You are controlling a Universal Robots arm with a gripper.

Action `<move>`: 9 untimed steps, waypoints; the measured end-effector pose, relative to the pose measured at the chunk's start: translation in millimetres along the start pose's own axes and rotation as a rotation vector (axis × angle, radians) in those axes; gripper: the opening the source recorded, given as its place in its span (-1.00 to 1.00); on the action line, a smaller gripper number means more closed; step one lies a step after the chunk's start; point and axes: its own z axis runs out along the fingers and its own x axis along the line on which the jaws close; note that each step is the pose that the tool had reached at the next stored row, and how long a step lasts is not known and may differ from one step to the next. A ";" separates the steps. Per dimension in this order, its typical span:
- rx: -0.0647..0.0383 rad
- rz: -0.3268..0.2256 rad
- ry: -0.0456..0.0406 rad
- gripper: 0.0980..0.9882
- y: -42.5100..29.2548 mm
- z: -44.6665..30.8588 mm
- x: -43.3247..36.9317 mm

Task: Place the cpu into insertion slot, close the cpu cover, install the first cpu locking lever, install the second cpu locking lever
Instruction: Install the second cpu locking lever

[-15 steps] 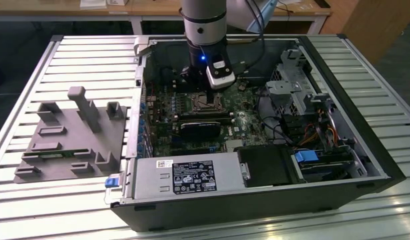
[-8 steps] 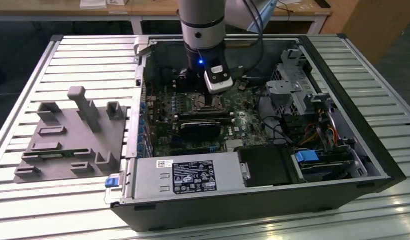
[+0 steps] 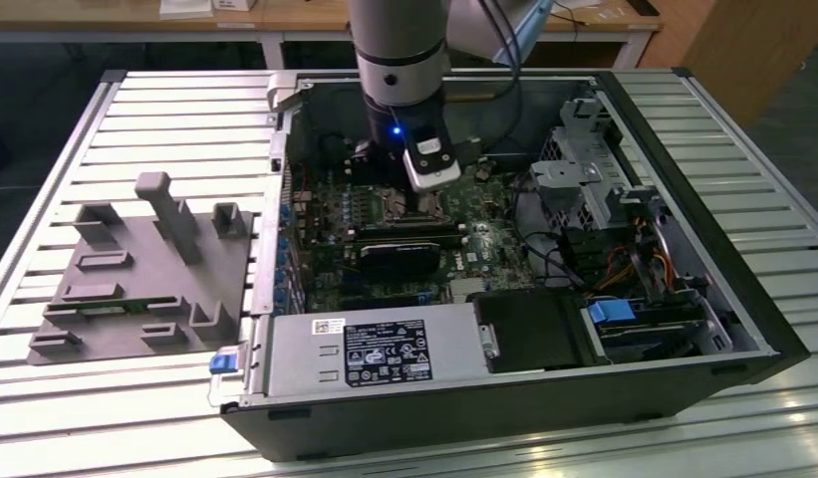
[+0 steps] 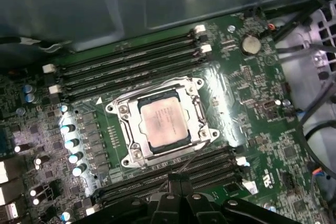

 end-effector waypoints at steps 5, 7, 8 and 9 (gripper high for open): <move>-0.009 -0.054 0.0053 -0.99 -1.4 3.8 3.7; -0.012 -0.065 0.0067 -0.99 -2.4 5.4 6.3; -0.014 -0.067 0.0074 -0.99 -3.1 6.2 7.3; -0.016 -0.069 0.0082 -0.99 -3.9 7.1 8.0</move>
